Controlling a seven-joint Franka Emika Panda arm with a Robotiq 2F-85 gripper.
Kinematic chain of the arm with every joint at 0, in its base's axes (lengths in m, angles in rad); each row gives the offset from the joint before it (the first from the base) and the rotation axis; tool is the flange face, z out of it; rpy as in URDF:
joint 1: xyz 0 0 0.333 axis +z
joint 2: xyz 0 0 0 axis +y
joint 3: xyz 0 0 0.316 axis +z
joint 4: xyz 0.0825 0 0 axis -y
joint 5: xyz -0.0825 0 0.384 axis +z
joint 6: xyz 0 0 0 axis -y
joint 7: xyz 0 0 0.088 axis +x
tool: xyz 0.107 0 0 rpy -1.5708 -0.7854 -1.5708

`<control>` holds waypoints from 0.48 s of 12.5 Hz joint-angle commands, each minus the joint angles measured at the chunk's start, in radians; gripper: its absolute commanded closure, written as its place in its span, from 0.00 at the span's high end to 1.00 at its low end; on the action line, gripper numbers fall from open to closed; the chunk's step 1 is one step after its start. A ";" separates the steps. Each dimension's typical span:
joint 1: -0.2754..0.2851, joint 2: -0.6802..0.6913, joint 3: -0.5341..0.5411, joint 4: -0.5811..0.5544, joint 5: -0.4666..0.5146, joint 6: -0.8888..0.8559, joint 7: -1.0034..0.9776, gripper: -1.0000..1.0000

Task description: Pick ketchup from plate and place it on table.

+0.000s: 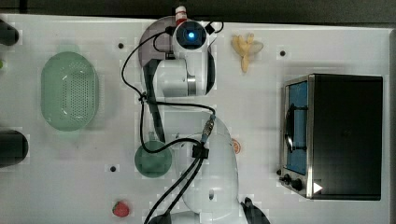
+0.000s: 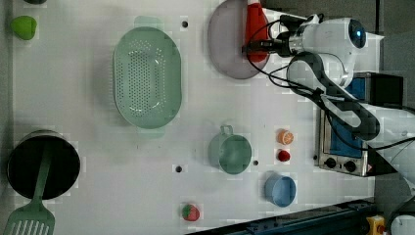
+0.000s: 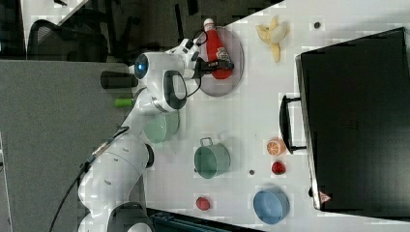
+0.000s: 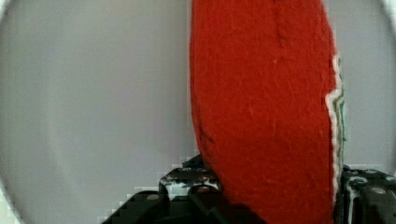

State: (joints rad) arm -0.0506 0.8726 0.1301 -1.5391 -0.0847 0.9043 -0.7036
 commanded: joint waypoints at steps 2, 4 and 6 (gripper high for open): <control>0.011 -0.069 0.019 0.003 0.001 -0.005 -0.013 0.59; 0.000 -0.149 0.019 -0.002 0.001 -0.043 0.049 0.59; -0.014 -0.241 0.019 -0.003 0.004 -0.159 0.085 0.59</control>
State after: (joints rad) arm -0.0372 0.7646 0.1379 -1.5928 -0.0859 0.7378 -0.6768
